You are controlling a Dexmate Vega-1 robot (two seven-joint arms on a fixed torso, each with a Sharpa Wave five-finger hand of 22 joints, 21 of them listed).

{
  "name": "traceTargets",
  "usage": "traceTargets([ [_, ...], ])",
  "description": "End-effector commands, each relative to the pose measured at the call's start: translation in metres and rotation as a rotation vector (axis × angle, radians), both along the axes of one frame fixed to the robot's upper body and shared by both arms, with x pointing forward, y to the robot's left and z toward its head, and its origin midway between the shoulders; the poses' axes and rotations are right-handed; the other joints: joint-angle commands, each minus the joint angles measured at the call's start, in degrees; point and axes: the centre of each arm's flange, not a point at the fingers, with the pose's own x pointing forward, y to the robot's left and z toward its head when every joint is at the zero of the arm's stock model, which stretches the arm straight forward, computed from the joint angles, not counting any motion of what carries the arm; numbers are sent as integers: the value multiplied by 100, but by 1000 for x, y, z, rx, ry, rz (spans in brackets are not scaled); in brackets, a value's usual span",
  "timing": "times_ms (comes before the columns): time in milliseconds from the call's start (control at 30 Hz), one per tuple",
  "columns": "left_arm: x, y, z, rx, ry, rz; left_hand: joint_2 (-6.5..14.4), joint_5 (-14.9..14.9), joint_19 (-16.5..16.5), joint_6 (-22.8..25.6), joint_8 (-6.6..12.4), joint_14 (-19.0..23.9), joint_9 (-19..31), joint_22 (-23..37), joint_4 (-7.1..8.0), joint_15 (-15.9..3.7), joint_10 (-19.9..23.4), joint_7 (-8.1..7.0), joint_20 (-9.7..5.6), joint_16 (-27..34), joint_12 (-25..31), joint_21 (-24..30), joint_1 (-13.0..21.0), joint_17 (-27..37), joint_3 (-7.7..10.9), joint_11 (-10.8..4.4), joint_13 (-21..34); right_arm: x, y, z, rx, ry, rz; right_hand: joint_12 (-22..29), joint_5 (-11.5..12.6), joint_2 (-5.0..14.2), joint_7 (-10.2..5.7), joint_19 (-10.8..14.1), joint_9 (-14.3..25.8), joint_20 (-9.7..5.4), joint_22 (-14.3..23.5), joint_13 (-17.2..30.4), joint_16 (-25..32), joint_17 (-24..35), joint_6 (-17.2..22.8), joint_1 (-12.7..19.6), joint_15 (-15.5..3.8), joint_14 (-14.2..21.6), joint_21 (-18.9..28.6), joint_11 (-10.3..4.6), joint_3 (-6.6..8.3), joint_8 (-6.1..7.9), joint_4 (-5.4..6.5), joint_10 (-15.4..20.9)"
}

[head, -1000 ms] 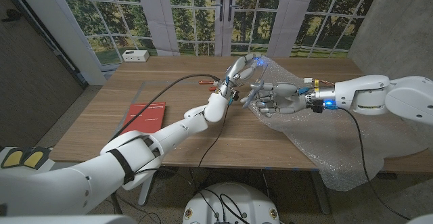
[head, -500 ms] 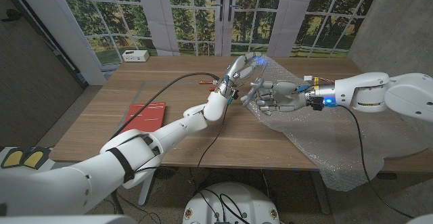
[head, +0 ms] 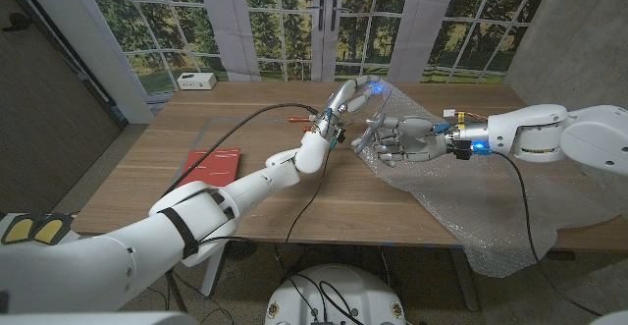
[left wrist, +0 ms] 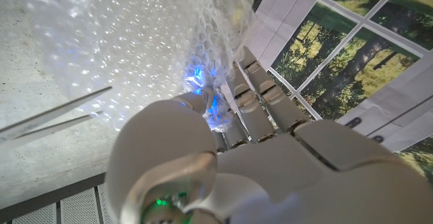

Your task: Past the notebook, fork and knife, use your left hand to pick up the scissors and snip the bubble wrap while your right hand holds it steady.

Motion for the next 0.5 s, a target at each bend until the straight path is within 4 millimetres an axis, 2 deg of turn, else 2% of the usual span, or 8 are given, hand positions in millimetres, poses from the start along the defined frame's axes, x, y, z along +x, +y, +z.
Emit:
traceTargets([
  [33,3,6,5,31,-41,15,3,-13,-32,40,-14,24,7,-3,-47,-482,49,-7,-118,1,24,43,15,12,0,18,20,-2,-1,0,-1,-1,-4,37,-1,73,37,48,7,-415,2,17,-36,-14,-15,16,-778,19,-9,-30,-41,30,-18,4],
  [500,-5,8,4,49,-70,-12,0,-13,-53,62,-39,19,-8,-6,-48,-483,49,-31,-118,-5,22,59,0,19,-4,18,21,-7,1,4,-8,-20,-14,44,-7,81,43,46,6,-420,16,10,-39,9,-11,29,-778,42,-4,-44,-77,33,-20,9],
])
